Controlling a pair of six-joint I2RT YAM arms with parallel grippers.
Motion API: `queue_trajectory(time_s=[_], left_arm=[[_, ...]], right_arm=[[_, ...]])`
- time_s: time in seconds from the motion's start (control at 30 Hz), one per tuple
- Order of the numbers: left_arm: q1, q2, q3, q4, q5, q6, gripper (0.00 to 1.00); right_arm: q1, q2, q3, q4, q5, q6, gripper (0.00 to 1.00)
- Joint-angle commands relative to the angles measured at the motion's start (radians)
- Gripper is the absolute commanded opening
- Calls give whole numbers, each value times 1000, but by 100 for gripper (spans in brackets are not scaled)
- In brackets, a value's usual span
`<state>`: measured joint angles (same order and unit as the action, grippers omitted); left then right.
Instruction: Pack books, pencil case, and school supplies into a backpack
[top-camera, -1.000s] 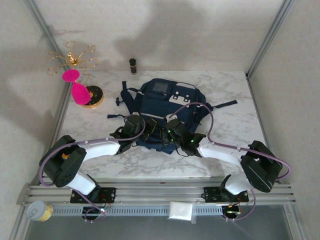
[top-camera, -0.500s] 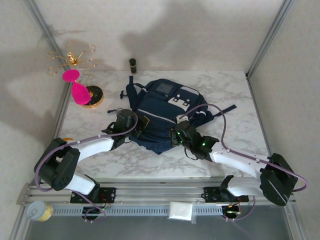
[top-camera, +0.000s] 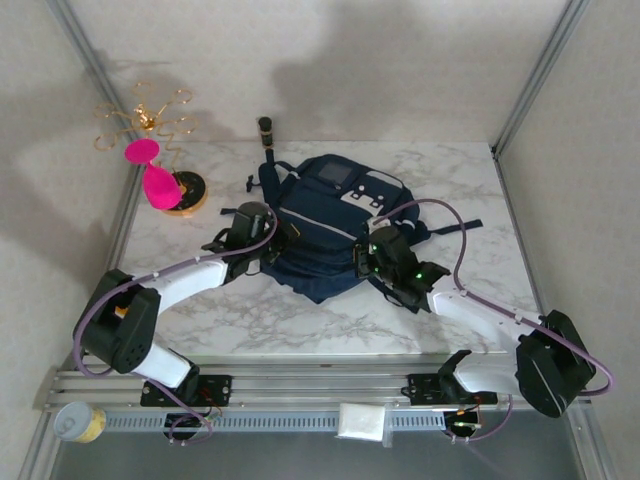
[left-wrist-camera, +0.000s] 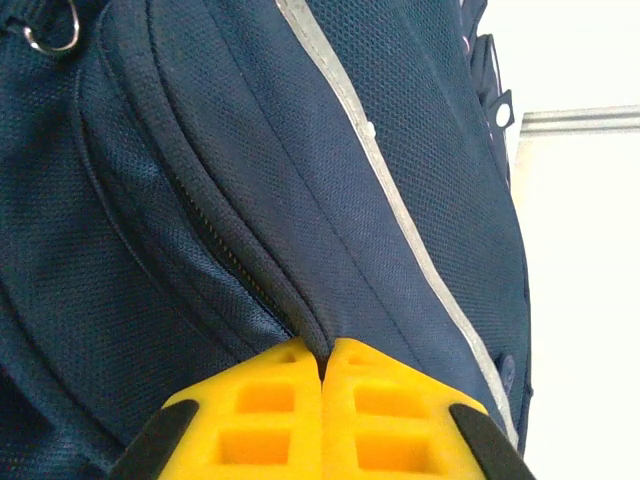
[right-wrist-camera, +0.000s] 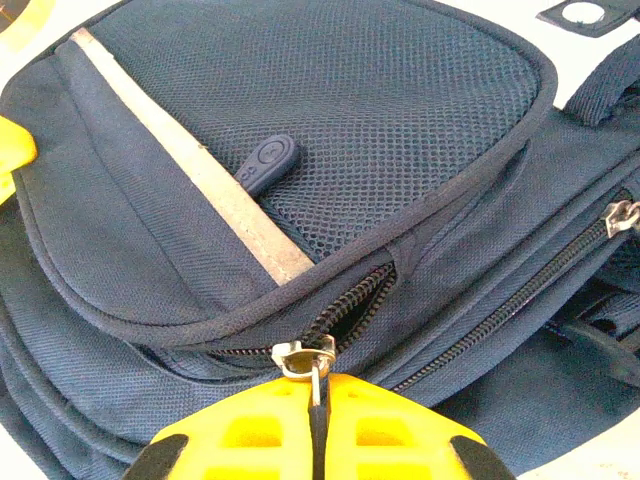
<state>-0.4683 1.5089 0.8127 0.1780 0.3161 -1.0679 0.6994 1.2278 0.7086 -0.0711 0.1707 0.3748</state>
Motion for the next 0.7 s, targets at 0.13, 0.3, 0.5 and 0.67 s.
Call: queue_trajectory(time_s=[0.13, 0.3, 0.5, 0.67], left_arm=[[127, 56, 60, -137, -191, 135, 0], [143, 87, 140, -215, -216, 214, 0], [147, 99, 171, -231, -193, 241, 0], [145, 79, 177, -232, -121, 267, 22]], right_arm=[[-90, -10, 28, -77, 98, -114, 0], [-96, 28, 57, -147, 257, -132, 0], [-123, 71, 76, -129, 192, -75, 0], [-123, 47, 83, -81, 31, -109, 27]])
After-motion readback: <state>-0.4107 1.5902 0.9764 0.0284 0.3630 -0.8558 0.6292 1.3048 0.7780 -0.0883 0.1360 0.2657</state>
